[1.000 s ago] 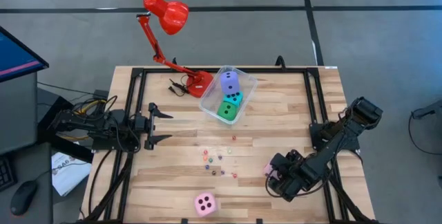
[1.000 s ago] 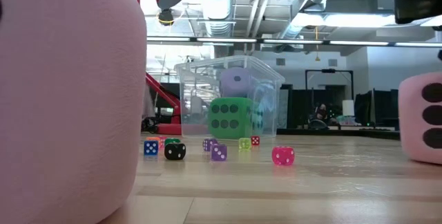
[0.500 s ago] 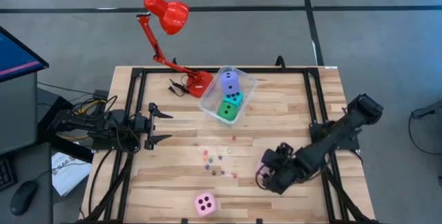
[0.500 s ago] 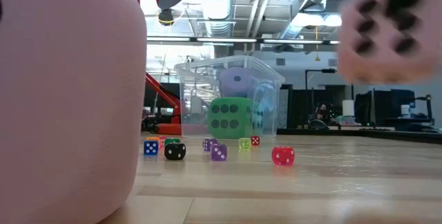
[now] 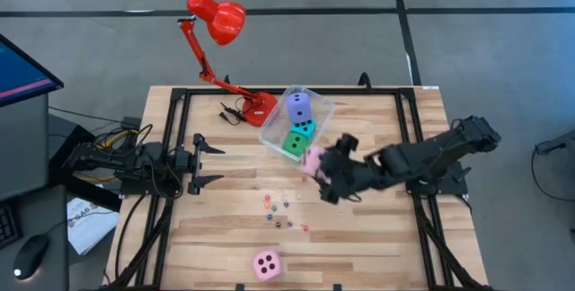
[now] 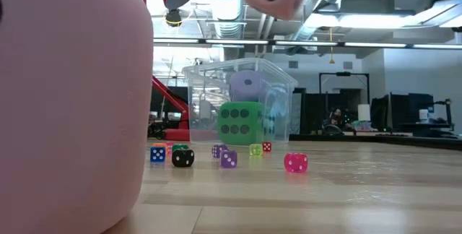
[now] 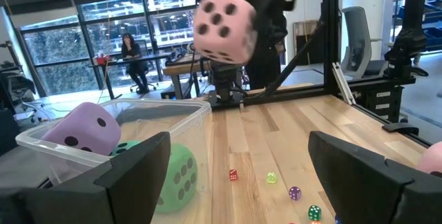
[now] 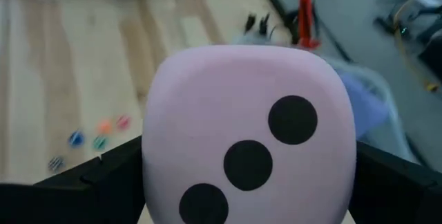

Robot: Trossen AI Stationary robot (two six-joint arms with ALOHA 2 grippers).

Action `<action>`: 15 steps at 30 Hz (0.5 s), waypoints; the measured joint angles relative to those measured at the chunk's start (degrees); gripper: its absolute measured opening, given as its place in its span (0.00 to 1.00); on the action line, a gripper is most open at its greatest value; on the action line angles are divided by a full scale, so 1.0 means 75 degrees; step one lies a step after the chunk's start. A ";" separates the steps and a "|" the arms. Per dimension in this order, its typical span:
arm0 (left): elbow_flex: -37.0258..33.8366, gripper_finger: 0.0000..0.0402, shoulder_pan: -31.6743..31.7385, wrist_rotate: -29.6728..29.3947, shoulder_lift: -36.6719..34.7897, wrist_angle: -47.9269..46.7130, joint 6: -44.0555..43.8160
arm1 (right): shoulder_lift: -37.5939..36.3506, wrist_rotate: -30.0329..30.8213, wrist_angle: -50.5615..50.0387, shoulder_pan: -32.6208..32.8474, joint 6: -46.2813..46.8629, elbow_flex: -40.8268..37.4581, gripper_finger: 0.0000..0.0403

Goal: Pick & Place Dice
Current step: Put the right pink dice into the transparent bin

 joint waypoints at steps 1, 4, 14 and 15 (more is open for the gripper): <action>0.0000 0.83 0.0002 -0.0001 0.0000 0.0000 0.0000 | 0.0046 -0.0018 0.0245 -0.0179 -0.0248 0.0000 0.95; 0.0000 0.83 0.0001 0.0001 0.0000 -0.0002 -0.0001 | 0.0231 -0.0030 0.0686 -0.0680 -0.0879 -0.0002 0.95; 0.0000 0.83 -0.0001 0.0000 0.0069 0.0051 0.0001 | 0.1112 -0.0049 0.1003 -0.2053 -0.2158 -0.0006 0.95; 0.0000 0.83 0.0000 0.0002 0.0105 0.0070 0.0001 | 0.1215 -0.0046 0.1064 -0.2151 -0.2354 -0.0006 0.95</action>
